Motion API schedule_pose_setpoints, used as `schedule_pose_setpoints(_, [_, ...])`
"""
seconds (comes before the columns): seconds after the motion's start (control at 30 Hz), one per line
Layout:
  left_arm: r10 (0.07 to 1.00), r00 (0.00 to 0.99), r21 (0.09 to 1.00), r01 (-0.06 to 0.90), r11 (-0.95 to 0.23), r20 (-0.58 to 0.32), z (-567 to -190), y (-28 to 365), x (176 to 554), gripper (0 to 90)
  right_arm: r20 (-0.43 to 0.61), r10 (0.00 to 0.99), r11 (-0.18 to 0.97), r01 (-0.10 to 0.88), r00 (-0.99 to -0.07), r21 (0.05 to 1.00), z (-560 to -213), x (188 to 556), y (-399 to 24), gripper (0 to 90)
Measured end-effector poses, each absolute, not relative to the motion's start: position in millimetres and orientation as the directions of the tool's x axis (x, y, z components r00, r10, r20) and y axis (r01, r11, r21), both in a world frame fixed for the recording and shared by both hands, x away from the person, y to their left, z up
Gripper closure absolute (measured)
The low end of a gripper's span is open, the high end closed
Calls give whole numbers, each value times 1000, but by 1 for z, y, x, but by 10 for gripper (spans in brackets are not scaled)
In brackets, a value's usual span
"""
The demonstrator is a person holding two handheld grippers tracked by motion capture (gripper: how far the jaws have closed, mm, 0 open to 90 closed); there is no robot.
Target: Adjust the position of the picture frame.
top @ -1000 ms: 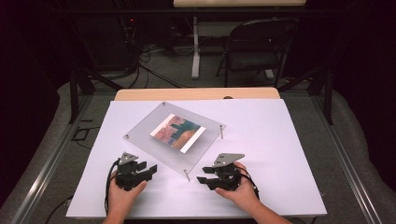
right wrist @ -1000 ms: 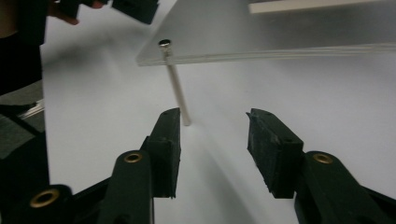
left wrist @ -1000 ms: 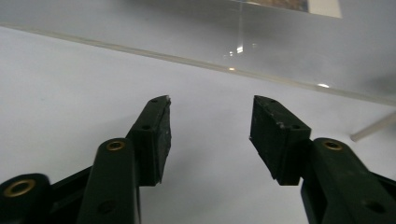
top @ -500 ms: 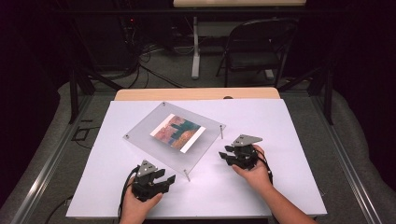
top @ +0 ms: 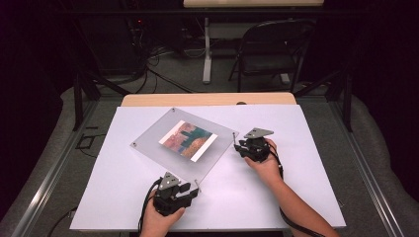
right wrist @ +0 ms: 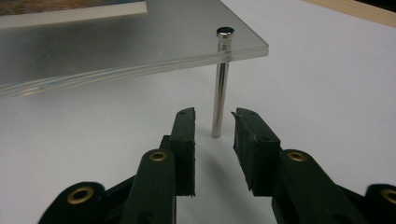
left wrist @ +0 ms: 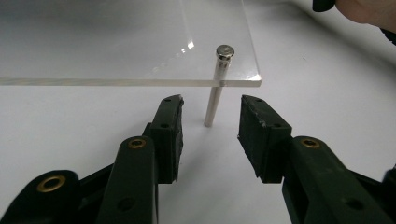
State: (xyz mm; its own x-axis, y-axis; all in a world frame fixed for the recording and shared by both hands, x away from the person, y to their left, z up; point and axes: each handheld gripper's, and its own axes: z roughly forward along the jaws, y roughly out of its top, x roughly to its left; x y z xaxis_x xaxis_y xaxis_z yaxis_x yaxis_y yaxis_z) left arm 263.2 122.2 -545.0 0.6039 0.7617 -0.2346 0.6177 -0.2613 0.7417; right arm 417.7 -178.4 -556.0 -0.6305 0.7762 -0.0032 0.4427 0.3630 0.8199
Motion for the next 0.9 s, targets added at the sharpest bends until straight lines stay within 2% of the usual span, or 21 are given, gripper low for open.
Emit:
schedule_pose_setpoints(0.47, [787, 577, 732, 630, -259, -217, -552, 114, 268, 685, -3, 763, 378, 443, -646, 813, -563, 438, -166, 784])
schedule_pose_setpoints(0.57, [792, 571, 733, 630, -255, -215, -553, 112, 267, 699, -18, 772, 382, 441, -636, 812, -563, 439, -164, 848])
schedule_pose_setpoints(0.9, [783, 578, 737, 628, -248, -229, -555, 112, 269, 741, 19, 774, 359, 464, -633, 810, -563, 438, -166, 857])
